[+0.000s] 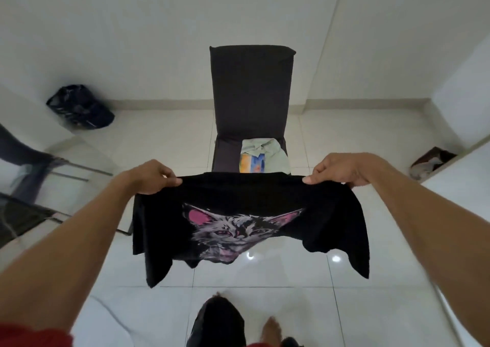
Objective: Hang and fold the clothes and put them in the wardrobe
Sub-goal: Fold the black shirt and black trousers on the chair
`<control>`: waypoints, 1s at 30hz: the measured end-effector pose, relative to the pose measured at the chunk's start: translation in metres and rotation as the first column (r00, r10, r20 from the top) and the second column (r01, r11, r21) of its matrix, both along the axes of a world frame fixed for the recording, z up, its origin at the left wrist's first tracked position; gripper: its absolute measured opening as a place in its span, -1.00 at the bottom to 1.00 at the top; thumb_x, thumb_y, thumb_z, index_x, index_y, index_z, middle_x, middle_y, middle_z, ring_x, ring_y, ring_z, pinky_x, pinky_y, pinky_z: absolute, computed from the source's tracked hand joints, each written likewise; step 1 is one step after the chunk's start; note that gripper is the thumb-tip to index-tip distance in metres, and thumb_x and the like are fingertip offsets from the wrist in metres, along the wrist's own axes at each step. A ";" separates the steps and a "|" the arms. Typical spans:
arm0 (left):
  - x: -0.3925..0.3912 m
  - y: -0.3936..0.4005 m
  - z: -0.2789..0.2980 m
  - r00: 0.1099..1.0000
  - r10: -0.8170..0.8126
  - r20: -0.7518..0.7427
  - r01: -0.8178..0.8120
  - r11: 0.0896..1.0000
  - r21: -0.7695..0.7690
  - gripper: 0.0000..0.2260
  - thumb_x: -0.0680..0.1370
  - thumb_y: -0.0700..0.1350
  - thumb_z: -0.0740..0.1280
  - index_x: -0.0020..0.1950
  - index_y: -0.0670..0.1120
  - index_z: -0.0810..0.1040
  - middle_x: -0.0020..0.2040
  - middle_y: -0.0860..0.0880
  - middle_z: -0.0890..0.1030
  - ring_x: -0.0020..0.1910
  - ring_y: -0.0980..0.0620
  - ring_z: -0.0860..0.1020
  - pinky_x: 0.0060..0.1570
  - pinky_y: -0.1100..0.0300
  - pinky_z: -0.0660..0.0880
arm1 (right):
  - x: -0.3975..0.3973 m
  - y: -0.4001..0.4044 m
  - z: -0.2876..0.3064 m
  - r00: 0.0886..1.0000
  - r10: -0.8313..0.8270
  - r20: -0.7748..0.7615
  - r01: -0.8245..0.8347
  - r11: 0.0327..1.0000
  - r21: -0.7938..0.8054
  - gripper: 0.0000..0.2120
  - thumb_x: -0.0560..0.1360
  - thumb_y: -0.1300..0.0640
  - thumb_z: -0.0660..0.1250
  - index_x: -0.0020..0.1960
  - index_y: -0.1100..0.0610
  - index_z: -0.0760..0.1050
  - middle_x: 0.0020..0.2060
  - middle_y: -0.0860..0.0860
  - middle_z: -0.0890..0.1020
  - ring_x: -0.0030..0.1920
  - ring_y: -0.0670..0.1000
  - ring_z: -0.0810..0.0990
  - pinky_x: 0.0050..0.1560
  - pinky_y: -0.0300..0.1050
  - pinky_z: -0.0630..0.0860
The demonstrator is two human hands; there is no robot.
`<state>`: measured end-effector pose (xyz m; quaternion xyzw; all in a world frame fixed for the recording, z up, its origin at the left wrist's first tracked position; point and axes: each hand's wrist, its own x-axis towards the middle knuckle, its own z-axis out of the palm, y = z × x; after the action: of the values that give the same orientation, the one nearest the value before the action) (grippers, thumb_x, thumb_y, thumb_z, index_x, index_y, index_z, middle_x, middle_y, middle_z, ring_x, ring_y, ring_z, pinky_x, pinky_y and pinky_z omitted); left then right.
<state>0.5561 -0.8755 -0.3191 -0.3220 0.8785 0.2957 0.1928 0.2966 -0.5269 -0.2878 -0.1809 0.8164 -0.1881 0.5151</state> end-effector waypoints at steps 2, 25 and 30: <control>-0.012 -0.002 -0.023 0.995 0.035 -0.099 -0.045 0.994 -0.095 -0.81 0.56 0.06 0.40 -0.10 -0.03 0.69 -0.24 -0.01 0.60 -0.11 -0.08 0.59 -0.07 0.18 0.40 | -0.013 -0.008 -0.020 0.992 -0.002 -0.123 -0.005 0.998 -0.061 -0.68 0.47 -0.10 0.49 -0.16 0.18 0.63 -0.30 0.07 0.61 -0.26 0.01 0.56 -0.17 -0.11 0.55; -0.323 -0.170 -0.276 0.998 0.005 0.060 0.009 0.973 -0.232 -0.68 0.63 0.24 0.12 0.06 0.06 0.54 0.00 -0.09 0.60 0.02 -0.20 0.57 -0.05 -0.02 0.49 | -0.286 -0.200 -0.289 0.824 -0.006 -0.567 0.039 0.998 0.046 -0.65 0.59 -0.30 0.17 -0.02 -0.03 0.48 -0.20 -0.01 0.58 -0.18 0.04 0.55 -0.25 -0.11 0.35; -0.371 -0.188 -0.347 0.993 0.000 0.114 0.031 0.962 -0.271 -0.71 0.65 0.17 0.14 0.15 0.05 0.54 0.09 -0.11 0.60 0.08 -0.22 0.58 0.00 -0.06 0.51 | -0.315 -0.232 -0.362 0.801 0.016 -0.599 0.057 0.993 0.101 -0.73 0.63 -0.24 0.13 -0.01 -0.05 0.40 -0.16 0.01 0.57 -0.13 0.09 0.53 -0.15 -0.03 0.43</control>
<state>0.1853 -1.0632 -0.6659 -0.3546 0.9010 0.1519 0.1984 -0.0186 -0.7584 -0.6500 -0.1925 0.9485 -0.0801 0.2386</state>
